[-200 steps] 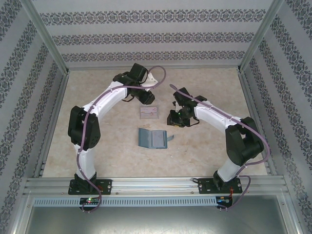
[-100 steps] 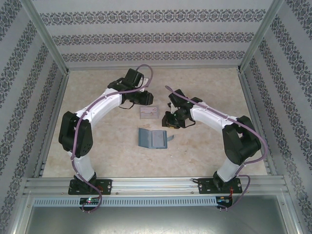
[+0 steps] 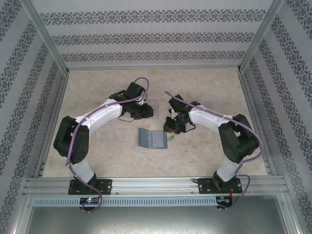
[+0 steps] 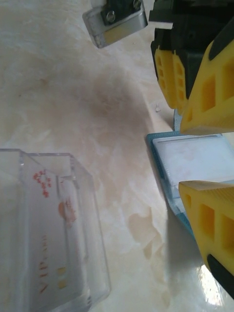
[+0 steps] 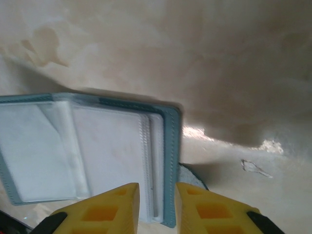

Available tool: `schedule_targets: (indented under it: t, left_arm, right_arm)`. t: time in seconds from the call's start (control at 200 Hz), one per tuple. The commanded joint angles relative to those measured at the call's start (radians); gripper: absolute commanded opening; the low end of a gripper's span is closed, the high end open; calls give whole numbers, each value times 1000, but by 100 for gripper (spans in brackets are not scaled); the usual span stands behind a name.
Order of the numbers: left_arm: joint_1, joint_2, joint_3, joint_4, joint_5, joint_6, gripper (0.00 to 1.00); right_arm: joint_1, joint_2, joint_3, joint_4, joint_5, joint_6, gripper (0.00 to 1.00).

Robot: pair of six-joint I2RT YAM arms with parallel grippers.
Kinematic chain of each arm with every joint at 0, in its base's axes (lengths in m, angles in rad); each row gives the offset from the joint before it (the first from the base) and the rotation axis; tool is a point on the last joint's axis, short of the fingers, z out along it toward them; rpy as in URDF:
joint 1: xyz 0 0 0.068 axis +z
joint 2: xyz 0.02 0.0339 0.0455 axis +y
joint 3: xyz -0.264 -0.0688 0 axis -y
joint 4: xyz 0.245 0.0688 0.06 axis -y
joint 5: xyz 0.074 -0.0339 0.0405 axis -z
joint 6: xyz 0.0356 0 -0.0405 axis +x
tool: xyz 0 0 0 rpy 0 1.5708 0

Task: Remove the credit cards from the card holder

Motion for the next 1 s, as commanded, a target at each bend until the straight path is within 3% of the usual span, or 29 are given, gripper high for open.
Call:
schedule_targets:
  t: [0.0,0.54,0.994]
  left_arm:
    - [-29,-38,-35,56,28,-67,30]
    - [-121,54,-66,95,102,-167,24]
    - [-167,154,-49,94,183,-184,22]
  right_arm:
    - [17,-8,-32,0,-21,18,26]
    - [23,62,-55,-4,87,5,23]
    - [23,99,-63,18,77,3,19]
